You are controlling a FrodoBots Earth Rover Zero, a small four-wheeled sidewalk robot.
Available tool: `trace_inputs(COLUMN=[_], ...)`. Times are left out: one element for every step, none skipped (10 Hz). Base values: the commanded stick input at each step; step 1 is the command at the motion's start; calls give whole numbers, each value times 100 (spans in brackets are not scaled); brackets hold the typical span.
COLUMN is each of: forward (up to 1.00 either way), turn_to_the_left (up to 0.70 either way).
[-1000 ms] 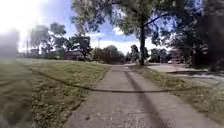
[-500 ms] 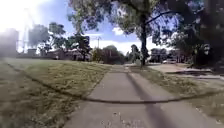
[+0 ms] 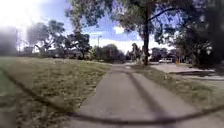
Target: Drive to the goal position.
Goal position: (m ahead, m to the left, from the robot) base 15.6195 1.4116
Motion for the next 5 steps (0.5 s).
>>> trace_inputs(forward=[100,100,100,100,100], turn_to_the_left=[0,0,0,0,0])
